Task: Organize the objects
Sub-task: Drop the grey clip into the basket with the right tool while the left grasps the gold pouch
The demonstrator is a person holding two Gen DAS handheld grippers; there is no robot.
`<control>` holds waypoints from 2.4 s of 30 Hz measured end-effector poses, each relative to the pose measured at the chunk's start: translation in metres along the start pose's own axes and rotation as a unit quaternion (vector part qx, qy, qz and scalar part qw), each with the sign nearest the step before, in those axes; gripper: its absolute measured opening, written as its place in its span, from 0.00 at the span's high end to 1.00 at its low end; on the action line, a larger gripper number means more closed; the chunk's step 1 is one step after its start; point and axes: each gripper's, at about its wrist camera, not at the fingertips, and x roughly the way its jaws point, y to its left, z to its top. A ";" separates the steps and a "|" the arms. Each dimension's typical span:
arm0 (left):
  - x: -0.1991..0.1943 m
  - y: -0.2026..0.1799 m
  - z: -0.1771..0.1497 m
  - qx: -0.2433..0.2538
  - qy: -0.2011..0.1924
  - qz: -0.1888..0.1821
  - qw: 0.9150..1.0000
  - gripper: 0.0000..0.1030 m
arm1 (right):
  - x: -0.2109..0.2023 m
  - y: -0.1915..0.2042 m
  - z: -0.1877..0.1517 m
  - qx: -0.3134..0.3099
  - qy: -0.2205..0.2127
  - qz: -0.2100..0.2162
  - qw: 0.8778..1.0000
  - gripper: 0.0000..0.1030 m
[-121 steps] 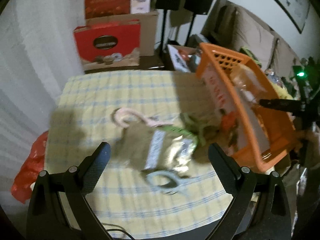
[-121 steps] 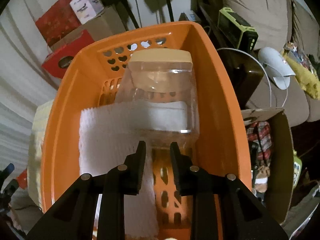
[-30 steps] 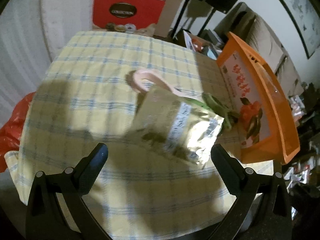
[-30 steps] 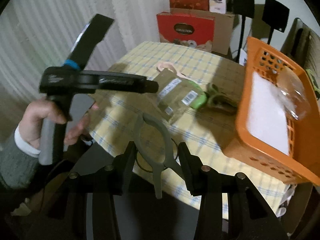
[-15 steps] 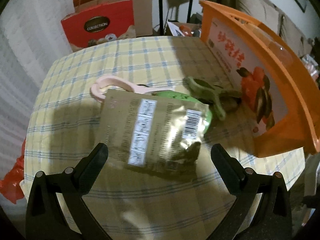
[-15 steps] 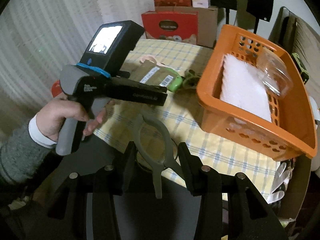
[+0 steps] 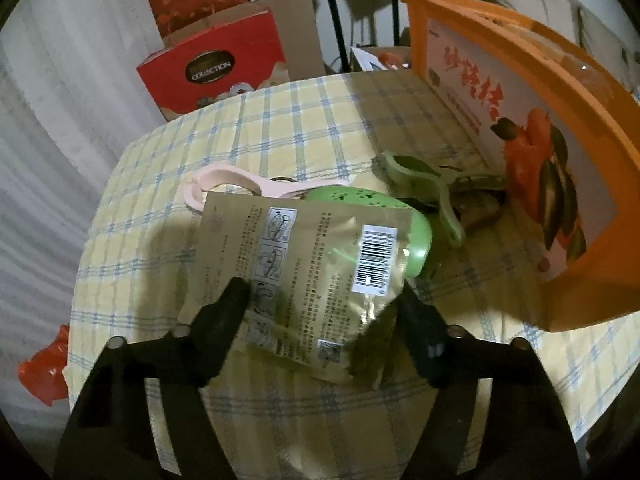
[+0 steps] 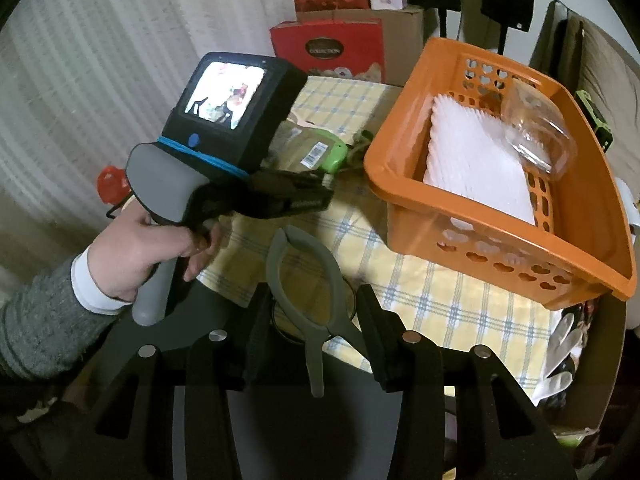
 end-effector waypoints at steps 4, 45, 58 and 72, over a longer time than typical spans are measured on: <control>-0.007 0.004 -0.002 0.003 -0.014 -0.006 1.000 0.67 | -0.002 0.000 0.001 0.000 -0.003 0.000 1.000 0.57; -0.172 0.066 0.058 -0.066 -0.110 -0.247 0.961 1.00 | -0.056 -0.101 0.079 0.094 -0.045 -0.053 0.993 0.57; -0.207 0.023 0.102 -0.030 -0.129 -0.271 0.953 1.00 | -0.009 -0.141 0.090 0.157 -0.022 -0.109 0.981 0.57; -0.196 -0.049 0.128 0.014 -0.099 -0.306 0.947 1.00 | -0.017 -0.183 0.066 0.182 -0.020 -0.153 0.971 0.45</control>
